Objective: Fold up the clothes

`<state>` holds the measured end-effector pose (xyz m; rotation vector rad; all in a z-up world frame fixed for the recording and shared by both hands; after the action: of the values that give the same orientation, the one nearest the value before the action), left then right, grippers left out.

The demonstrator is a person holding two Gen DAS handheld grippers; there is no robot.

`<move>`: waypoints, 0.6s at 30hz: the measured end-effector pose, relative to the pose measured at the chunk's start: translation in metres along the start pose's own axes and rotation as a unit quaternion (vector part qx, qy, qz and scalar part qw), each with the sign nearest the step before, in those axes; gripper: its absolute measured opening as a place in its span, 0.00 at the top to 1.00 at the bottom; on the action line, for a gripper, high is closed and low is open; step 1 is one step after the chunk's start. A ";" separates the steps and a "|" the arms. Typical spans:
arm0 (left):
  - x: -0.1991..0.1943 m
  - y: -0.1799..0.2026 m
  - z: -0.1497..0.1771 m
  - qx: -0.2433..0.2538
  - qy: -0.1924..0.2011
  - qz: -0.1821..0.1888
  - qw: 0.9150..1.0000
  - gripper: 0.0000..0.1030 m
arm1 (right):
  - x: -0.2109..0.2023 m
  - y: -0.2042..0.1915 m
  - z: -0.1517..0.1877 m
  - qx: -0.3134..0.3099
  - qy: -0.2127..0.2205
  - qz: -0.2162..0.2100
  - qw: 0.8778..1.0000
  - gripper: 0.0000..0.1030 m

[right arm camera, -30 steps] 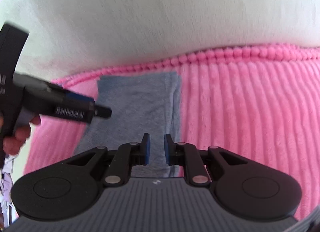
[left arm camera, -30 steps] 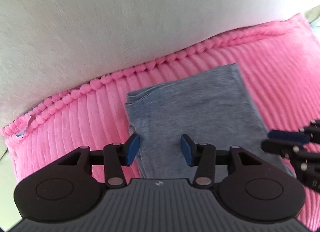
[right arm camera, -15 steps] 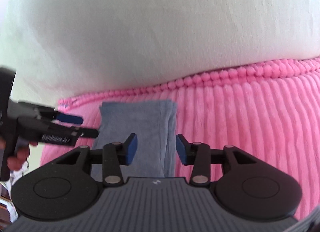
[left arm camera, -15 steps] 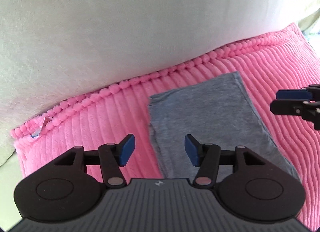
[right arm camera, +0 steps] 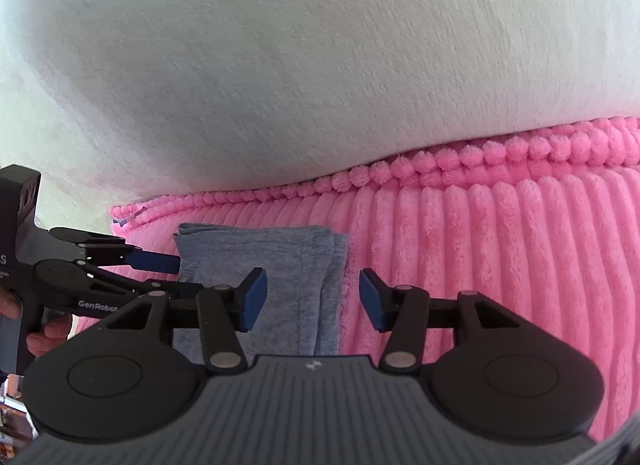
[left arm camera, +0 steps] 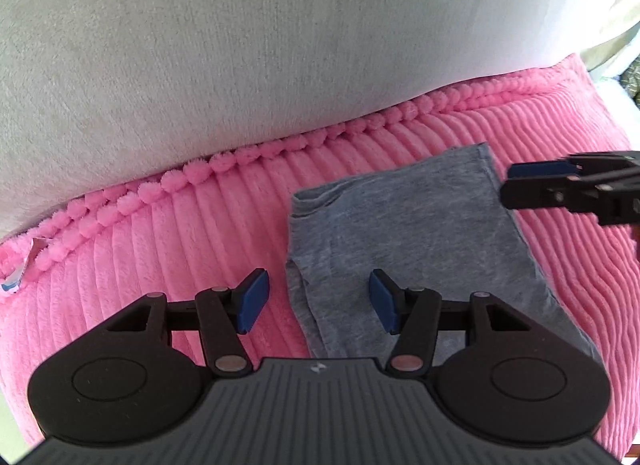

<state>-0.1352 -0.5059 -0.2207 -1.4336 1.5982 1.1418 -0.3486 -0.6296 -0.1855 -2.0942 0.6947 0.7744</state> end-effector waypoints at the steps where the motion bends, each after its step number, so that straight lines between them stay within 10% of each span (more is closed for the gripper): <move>1: 0.001 -0.001 0.001 0.001 -0.001 0.001 1.000 0.43 | 0.002 0.001 -0.001 0.002 -0.003 -0.005 1.000 0.53; 18: 0.021 -0.004 -0.003 0.056 0.026 0.070 0.996 0.39 | 0.039 0.007 -0.002 0.008 -0.047 -0.105 0.993 0.50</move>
<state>-0.1338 -0.5169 -0.2392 -1.3061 1.7944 1.0813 -0.3273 -0.6435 -0.2156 -2.0616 0.4202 0.7423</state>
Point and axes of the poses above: each gripper's, at about its wrist camera, not at the fingertips, and x roughly the way its jaws point, y to its right, z to its underside, the point moved 4 cm from there along x, roughly the way its jaws point, and after that the axes turned 2 degrees about z, right-handed, at the moved point
